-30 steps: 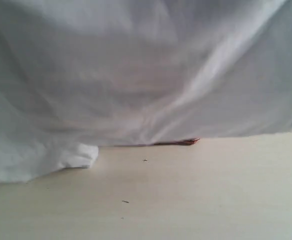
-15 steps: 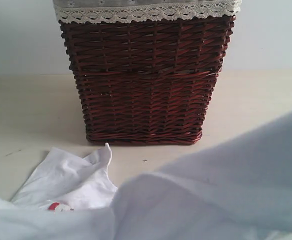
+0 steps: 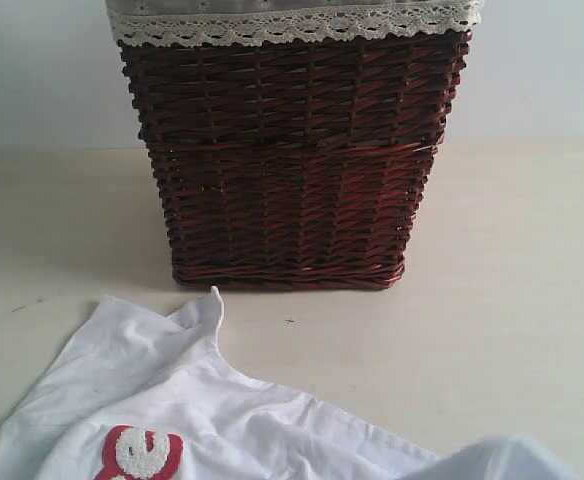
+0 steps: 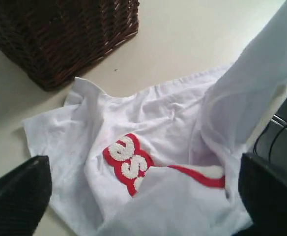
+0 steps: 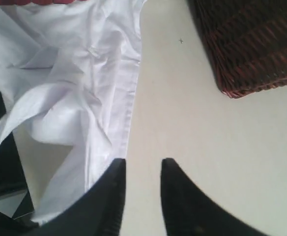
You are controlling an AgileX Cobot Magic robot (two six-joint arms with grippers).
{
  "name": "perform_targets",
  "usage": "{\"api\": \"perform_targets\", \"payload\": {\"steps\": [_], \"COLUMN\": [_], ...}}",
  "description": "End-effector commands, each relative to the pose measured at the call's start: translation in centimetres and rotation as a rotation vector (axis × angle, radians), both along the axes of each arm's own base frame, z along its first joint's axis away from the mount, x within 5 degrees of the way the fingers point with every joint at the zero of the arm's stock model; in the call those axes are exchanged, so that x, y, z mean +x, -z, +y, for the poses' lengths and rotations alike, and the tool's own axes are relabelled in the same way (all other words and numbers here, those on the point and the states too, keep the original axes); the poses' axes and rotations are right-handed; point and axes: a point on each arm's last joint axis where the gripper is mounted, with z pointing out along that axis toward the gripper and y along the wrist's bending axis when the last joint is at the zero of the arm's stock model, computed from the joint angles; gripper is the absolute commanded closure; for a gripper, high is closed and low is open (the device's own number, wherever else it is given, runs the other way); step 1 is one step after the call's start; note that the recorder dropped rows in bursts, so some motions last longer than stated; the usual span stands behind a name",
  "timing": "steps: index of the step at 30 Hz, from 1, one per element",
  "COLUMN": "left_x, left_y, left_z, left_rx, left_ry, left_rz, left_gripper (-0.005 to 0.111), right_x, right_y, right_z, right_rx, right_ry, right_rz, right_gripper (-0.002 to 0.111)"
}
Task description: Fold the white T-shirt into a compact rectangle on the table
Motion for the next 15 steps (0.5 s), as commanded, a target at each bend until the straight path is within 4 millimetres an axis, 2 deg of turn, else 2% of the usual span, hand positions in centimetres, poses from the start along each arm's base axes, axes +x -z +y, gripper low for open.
{"api": "perform_targets", "payload": {"steps": [1,3,5,6,7,9,13,15], "left_x": [0.6,2.0,4.3,6.1,7.1,10.0,13.8,14.9], "left_y": [-0.8,-0.7,1.6,3.7,4.5,6.8,11.7,13.0], "left_z": [0.1,0.2,-0.6,-1.5,-2.1,-4.4,-6.9,-7.8], "left_rx": [-0.018,-0.053,-0.013,0.024,0.046,0.122,0.244,0.251], "left_ry": [-0.028,-0.111,-0.153,-0.168,-0.159,-0.121,-0.123,-0.116], "left_rz": [-0.099,-0.173,-0.052,0.075,0.117,0.244,0.462,0.518], "left_gripper": [0.002,0.002,0.003,0.003,0.003,0.003,0.003,0.003], "right_x": [0.5,0.6,0.6,0.5,0.5,0.4,0.4,0.4], "right_y": [-0.2,-0.6,-1.6,-2.2,-2.4,-2.8,-2.8,-2.8], "right_z": [-0.4,-0.5,-0.6,-0.6,-0.6,-0.6,-0.6,-0.6], "right_rx": [-0.013,0.004,0.042,0.061,0.07,0.085,0.085,0.085], "right_ry": [0.054,0.097,0.12,0.119,0.118,0.125,0.125,0.125], "right_rz": [-0.041,-0.051,-0.063,-0.07,-0.073,-0.075,-0.075,-0.075], "right_gripper": [0.048,0.046,0.046,0.046,0.046,0.046,0.046,0.046]}}
